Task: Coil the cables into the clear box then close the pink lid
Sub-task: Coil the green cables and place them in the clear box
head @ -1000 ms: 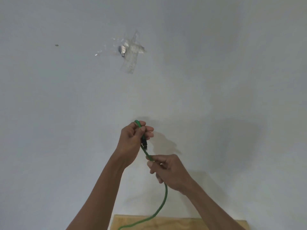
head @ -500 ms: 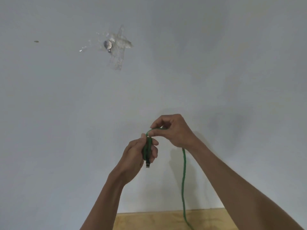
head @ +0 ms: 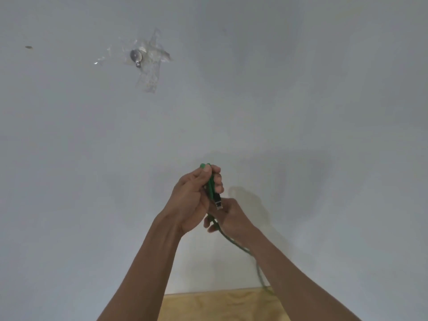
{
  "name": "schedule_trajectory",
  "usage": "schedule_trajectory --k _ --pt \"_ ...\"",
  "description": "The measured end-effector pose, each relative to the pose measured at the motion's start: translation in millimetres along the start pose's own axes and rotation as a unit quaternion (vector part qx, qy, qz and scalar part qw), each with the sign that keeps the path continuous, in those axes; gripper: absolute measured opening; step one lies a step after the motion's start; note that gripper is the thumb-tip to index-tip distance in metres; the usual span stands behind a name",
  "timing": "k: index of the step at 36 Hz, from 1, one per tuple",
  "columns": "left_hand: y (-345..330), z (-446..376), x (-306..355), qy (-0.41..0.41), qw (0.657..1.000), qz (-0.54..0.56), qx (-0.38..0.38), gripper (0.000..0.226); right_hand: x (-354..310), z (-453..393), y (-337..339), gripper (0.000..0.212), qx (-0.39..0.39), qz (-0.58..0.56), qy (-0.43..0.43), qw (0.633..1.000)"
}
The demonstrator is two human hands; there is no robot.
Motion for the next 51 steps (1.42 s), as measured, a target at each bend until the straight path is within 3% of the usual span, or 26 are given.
schedule_trajectory --k 4,13,18,21,25,29,36,39,41,44,47,51 --pt "21.2 -6.4 2.7 -0.013 0.996 -0.083 0.035 0.021 12.0 13.1 -6.1 0.028 -0.009 -0.011 -0.017 1.000" --pt "62.9 -0.3 -4.5 -0.028 0.964 -0.250 0.084 0.022 -19.8 27.4 -13.4 0.030 -0.052 0.101 0.029 0.993" --pt "71.6 9.5 -22.3 -0.005 0.952 -0.302 0.056 0.045 -68.9 21.5 -15.2 0.022 -0.067 0.152 0.101 0.981" --pt "59.9 18.1 -37.1 0.035 0.959 -0.281 0.017 0.074 -92.4 11.1 -12.2 0.015 -0.053 0.191 0.133 0.971" --pt "32.1 29.2 -49.5 0.072 0.972 -0.223 -0.028 0.087 -106.0 -6.1 2.2 0.016 -0.012 0.168 0.157 0.973" --pt "15.8 33.9 -45.7 0.066 0.989 -0.125 -0.033 0.082 -92.0 -16.6 18.9 0.012 -0.006 0.096 0.129 0.987" --pt "-12.3 31.9 -33.7 0.036 0.995 -0.056 -0.078 0.066 -62.0 -10.0 24.2 0.015 -0.017 -0.008 0.092 0.996" --pt "-22.4 28.2 -26.2 0.029 0.996 -0.014 -0.086 0.064 -45.4 -2.4 15.5 0.028 -0.034 -0.111 0.053 0.992" --pt "-26.2 25.0 -21.0 0.027 0.996 0.011 -0.081 0.062 -33.0 1.0 14.7 0.039 -0.015 -0.136 0.039 0.990" --pt "-24.6 18.1 -14.7 0.028 0.997 0.039 -0.063 0.066 -17.5 10.0 14.6 0.049 0.017 -0.022 0.038 0.999" --pt "-11.6 8.4 -6.8 0.017 0.999 0.039 -0.031 0.069 -3.2 20.4 4.0 0.030 0.010 0.010 0.012 1.000" --pt "23.1 -2.9 1.2 -0.011 0.998 -0.061 0.032 0.072 7.7 33.1 -5.0 0.021 0.006 0.009 0.002 1.000"
Point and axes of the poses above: each hand's wrist, its own z-axis away from the middle knuckle, its own y-axis out of the back of the hand, x = y × z, the point moved 10 cm from there along -z, towards the middle knuckle, and after that the axes turned 10 degrees about -z, right-handed, at the moved point
